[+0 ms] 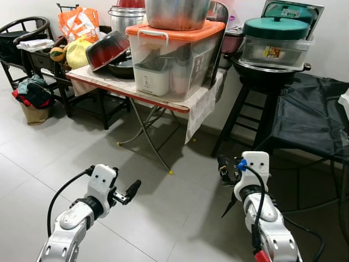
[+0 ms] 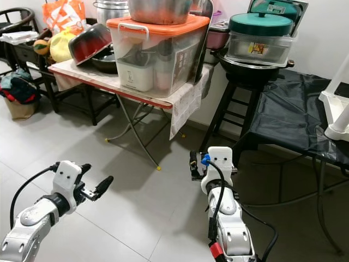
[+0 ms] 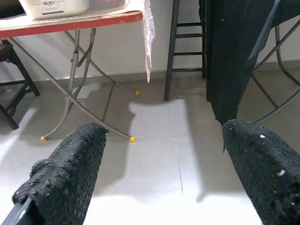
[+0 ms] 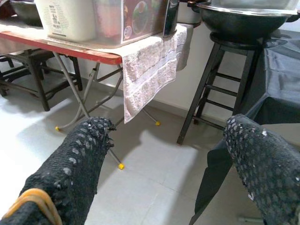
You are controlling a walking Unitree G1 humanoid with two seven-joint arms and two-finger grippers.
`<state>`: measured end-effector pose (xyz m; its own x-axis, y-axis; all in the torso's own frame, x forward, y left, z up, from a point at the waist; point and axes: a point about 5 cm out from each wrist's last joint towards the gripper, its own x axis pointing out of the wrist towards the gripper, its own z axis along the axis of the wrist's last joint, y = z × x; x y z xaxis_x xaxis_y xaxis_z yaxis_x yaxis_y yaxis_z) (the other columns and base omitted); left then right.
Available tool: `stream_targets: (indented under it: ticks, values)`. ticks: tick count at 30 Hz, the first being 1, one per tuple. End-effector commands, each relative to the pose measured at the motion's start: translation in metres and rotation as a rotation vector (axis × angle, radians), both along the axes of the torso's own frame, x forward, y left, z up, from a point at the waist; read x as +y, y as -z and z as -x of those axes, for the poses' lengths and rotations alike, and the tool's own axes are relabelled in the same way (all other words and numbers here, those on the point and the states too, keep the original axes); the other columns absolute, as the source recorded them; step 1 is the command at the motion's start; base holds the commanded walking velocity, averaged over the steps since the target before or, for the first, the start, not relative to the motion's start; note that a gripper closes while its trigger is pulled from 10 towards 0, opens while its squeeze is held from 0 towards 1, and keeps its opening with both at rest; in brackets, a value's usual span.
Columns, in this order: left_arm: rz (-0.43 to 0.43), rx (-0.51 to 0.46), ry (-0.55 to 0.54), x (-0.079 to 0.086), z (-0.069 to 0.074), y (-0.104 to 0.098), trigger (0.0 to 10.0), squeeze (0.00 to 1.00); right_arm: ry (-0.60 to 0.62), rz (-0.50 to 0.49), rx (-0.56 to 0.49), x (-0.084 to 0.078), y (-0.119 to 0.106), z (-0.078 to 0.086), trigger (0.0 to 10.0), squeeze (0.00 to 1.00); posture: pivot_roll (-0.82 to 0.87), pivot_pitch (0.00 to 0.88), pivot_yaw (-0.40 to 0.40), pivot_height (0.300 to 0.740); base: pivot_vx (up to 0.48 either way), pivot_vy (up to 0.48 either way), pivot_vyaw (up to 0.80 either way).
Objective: Building children table
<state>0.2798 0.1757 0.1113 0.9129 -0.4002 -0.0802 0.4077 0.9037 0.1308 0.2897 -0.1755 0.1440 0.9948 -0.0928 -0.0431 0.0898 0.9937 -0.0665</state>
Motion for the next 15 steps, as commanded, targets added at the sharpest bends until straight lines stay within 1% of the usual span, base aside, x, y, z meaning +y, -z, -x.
stream_targets:
  ticks: [1,15]
  values:
    - [-0.019,0.017,-0.017,0.0024,0.0006,0.0038,10.0,0.00,0.000,-0.002,0.009,0.0008,-0.0001,-0.0020,10.0,0.00,0.08,0.000,-0.058,0.740,0.000,0.000,0.00]
    - [-0.020,0.014,-0.011,-0.0003,0.0011,0.0041,10.0,0.00,-0.005,-0.002,0.008,0.0014,-0.0004,-0.0029,10.0,0.00,0.08,0.000,-0.057,0.740,0.000,0.000,0.00]
